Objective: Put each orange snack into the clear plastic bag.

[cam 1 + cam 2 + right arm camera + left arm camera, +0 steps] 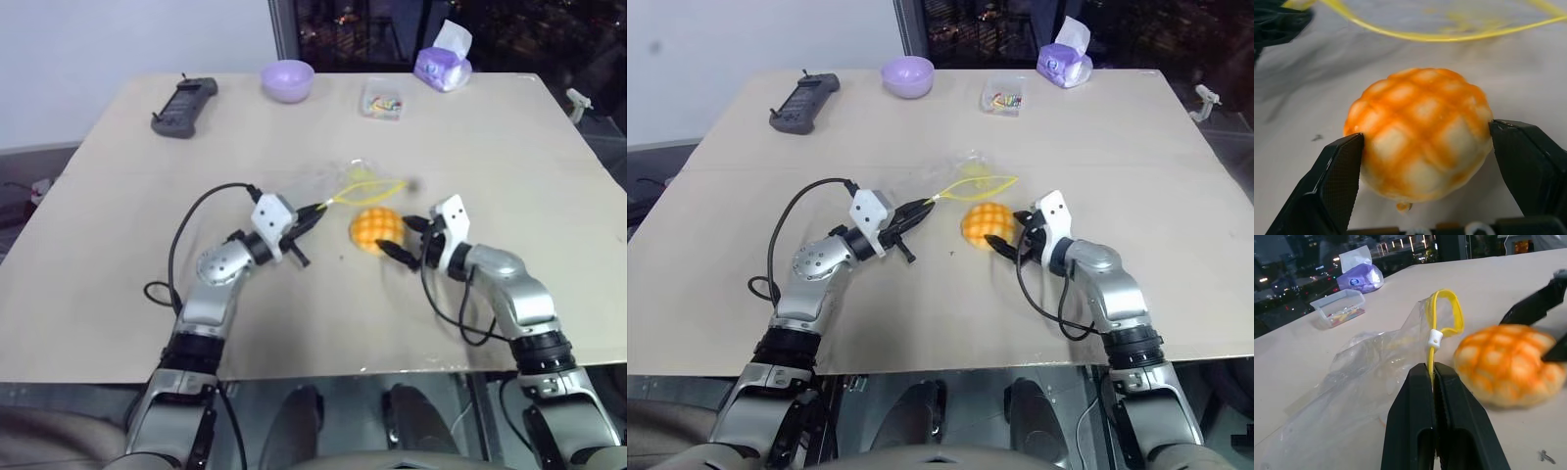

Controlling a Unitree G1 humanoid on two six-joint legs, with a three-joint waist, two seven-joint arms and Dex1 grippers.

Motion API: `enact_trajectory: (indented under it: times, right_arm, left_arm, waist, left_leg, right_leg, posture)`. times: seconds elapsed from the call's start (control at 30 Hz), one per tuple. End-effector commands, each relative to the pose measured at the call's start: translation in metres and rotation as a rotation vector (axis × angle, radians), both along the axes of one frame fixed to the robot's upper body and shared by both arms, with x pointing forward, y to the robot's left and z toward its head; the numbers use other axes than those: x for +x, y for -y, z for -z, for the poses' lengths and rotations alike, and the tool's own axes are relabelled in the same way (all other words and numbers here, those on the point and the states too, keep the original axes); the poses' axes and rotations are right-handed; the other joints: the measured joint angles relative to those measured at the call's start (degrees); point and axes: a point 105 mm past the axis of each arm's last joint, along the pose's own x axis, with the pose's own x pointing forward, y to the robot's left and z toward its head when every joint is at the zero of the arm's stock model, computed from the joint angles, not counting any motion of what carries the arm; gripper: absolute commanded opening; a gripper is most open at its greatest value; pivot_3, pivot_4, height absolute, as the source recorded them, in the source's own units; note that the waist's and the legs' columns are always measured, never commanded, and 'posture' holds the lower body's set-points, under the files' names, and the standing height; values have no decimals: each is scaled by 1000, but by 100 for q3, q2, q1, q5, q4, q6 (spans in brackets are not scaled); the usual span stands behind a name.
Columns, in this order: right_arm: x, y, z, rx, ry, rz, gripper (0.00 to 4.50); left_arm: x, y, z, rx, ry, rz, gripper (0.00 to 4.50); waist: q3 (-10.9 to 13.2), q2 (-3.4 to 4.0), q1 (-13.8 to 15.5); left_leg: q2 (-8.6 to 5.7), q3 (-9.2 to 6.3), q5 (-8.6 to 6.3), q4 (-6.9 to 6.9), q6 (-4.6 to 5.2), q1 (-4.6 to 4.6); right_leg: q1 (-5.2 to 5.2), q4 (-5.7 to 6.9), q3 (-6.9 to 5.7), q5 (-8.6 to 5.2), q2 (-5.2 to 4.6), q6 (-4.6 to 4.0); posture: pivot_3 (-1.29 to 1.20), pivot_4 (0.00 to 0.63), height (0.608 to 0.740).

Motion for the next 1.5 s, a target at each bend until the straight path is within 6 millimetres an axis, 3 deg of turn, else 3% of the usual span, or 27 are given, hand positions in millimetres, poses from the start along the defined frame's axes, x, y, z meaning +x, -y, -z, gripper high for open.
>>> enact_trajectory:
  times: [0.03, 0.07, 0.13, 0.23, 0.43, 0.47, 0.67, 0.83, 1.07, 1.5]
  right_arm:
    - [6, -4, 2, -81, 36, 11, 4435]
    - [7, -4, 6, -103, 31, 14, 4435]
    - [11, -2, 9, -125, 35, 33, 3936]
    - [13, 1, 12, -156, 47, 39, 2847]
    - [11, 4, 12, -145, 50, 29, 214]
    - [9, 5, 9, -137, 57, 17, 39]
    - [-7, 51, -15, -95, 28, -49, 39]
    - [-12, 71, -37, -40, 28, -58, 39]
    - [-2, 50, -53, 61, 52, -56, 39]
    - [13, 31, -51, 81, 42, -55, 39]
  left_arm:
    - [0, 2, -11, -2, 47, 12, 0]
    - [0, 1, -11, -1, 47, 12, 0]
    - [0, 1, -11, 0, 48, 11, 0]
    - [-1, 1, -10, 0, 47, 9, 0]
    - [-2, 0, -9, 0, 44, 2, 0]
    - [-2, 0, -9, 0, 44, 2, 0]
    - [-3, -1, -8, 5, 43, 1, 0]
    - [-2, 3, -7, 8, 44, 14, 0]
    - [-3, 7, -7, 10, 47, 33, 0]
    - [-9, 19, -9, -8, 51, 75, 0]
  waist:
    - [0, 0, 7]
    - [0, 0, 8]
    - [-1, -1, 2]
    - [-1, -1, 8]
    - [-1, -1, 15]
    - [-1, -1, 15]
    - [1, 2, 82]
    - [2, 2, 14]
    - [2, 3, 12]
    - [2, 3, 16]
  left_leg:
    - [0, -2, 0, 0, 0, -1]
    - [0, -2, 0, 0, 0, 0]
    - [0, -1, 0, 0, 0, 0]
    - [0, -5, 0, 0, 0, 5]
    - [-1, -8, 0, 2, 0, 10]
    - [-1, -10, 0, 3, 0, 10]
    - [-12, -19, 0, 5, 0, -1]
    - [-6, -21, 0, 4, 1, 1]
    - [-2, -18, 0, 3, 0, 4]
    - [-8, -20, 0, 4, 0, 1]
  right_leg:
    - [0, 0, -2, 0, 0, 0]
    - [0, 0, -2, 0, 0, 0]
    - [0, 0, -2, 0, 0, 0]
    - [8, 0, -5, 0, 0, 0]
    - [18, -1, -10, 0, 0, 0]
    - [19, -1, -11, 0, 0, 0]
    - [22, -14, -23, 0, -13, 0]
    - [22, -13, -27, 0, -8, 0]
    - [22, -6, -23, 0, -3, 0]
    - [21, -11, -26, 0, -10, 0]
  posture:
    - [0, 150, 740]
    - [0, 150, 740]
    - [0, 150, 740]
    - [0, 150, 740]
    - [0, 150, 740]
    - [0, 150, 740]
    - [0, 150, 740]
    - [0, 150, 740]
    - [0, 150, 740]
    - [0, 150, 740]
